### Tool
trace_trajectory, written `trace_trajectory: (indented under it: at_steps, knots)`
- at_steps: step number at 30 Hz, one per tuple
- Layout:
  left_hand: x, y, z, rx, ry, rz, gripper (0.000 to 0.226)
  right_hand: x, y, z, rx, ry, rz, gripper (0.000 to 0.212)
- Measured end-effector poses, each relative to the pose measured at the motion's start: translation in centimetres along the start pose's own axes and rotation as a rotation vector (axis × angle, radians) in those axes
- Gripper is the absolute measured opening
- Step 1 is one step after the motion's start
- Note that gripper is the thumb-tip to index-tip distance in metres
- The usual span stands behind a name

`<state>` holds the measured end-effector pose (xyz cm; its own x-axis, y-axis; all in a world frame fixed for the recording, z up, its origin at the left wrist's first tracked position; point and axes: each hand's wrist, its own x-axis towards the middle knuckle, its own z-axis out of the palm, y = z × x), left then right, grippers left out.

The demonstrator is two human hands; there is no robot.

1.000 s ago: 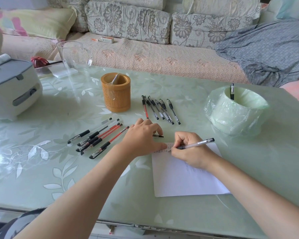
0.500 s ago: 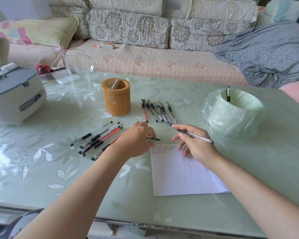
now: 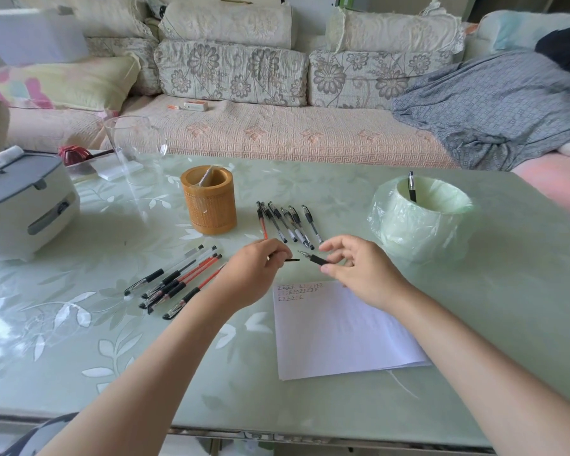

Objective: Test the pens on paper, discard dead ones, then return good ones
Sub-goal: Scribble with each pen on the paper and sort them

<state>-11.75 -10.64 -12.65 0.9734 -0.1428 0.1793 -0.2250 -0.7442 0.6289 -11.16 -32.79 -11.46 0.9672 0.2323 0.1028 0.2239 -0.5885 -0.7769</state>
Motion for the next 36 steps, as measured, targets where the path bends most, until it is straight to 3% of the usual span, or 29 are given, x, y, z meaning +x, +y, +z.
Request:
trace_trajectory:
  at_steps: [7,11,16,21,25,32,36]
  knots:
    - [0.0,0.3,0.0,-0.006,-0.032,0.013,0.017,-0.2,-0.9,-0.3,-0.145,0.034,-0.051,0.013]
    - [-0.4,0.8,-0.2,0.000,-0.086,0.038,0.015,-0.5,-1.3,-0.4,-0.122,0.005,-0.086,0.018]
    - [-0.8,1.7,-0.3,-0.037,-0.111,0.050,0.013,-0.5,-1.3,0.1,-0.143,-0.024,-0.221,0.041]
    - [-0.6,1.2,-0.7,-0.058,-0.054,0.017,0.011,-0.4,-0.8,0.0,-0.160,0.106,-0.240,0.038]
    - [-0.5,0.8,-0.9,-0.020,-0.019,-0.035,0.015,-0.3,-0.5,-0.3,-0.190,0.113,-0.211,0.037]
    - [-0.7,1.5,-0.4,-0.064,-0.121,0.007,0.016,-0.3,-0.4,0.5,-0.258,0.068,-0.230,0.034]
    - [-0.8,2.1,-0.7,-0.137,-0.172,-0.033,0.015,-0.5,-0.7,0.6,-0.432,0.047,-0.282,0.028]
